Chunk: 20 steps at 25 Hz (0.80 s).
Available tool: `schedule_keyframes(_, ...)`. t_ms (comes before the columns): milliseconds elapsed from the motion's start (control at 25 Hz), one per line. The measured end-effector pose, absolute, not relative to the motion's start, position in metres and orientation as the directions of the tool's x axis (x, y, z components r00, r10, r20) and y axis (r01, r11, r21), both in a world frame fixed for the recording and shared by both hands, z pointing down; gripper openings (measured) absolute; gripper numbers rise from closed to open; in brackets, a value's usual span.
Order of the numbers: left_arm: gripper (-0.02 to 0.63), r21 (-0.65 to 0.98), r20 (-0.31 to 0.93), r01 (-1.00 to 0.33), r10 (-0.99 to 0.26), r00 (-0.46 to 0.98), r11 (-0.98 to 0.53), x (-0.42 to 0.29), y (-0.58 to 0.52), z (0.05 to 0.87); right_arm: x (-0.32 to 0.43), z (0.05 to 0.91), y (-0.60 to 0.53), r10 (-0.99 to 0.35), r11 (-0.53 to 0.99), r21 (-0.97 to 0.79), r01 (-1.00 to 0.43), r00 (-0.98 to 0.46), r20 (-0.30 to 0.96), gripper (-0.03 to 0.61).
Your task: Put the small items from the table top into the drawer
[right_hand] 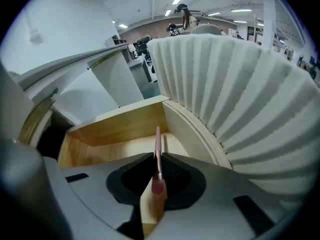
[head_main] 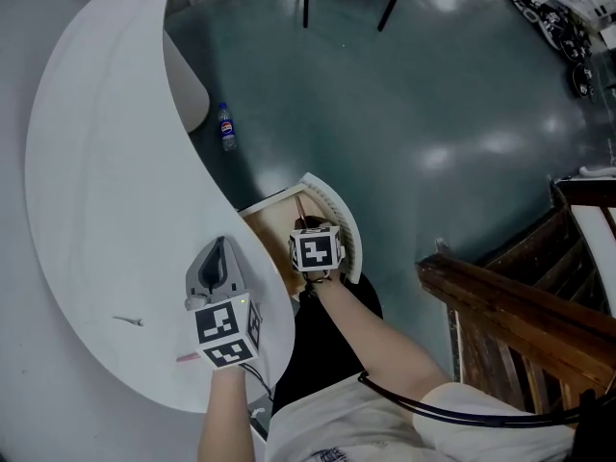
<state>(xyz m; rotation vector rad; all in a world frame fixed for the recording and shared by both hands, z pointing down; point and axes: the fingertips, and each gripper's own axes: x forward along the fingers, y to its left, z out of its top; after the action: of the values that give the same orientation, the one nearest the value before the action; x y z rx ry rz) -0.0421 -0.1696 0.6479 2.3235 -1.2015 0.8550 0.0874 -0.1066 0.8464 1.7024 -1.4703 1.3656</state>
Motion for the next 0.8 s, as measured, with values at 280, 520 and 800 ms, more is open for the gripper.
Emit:
schedule_keyframes(280,0.025,0.069,0.681,-0.831,-0.582,0.444,-0.553,-0.041,-0.17,0.65,0.087,0.868,-0.11,-0.395,-0.28,-0.218,-0.935,-0.095,0.914,0.064)
schedule_keyframes(520,0.025,0.072,0.687,-0.828,-0.575,0.445,-0.556,-0.041,-0.168,0.65,0.092,0.88,-0.11,-0.361,-0.287,-0.136,-0.948,-0.024,0.932,0.066)
schedule_keyframes(800,0.025,0.074,0.694,-0.823,-0.563,0.448,-0.563,-0.039,-0.168,0.653,0.093,0.891,-0.108,-0.342,-0.282,-0.096,-0.954,0.007,0.94,0.066)
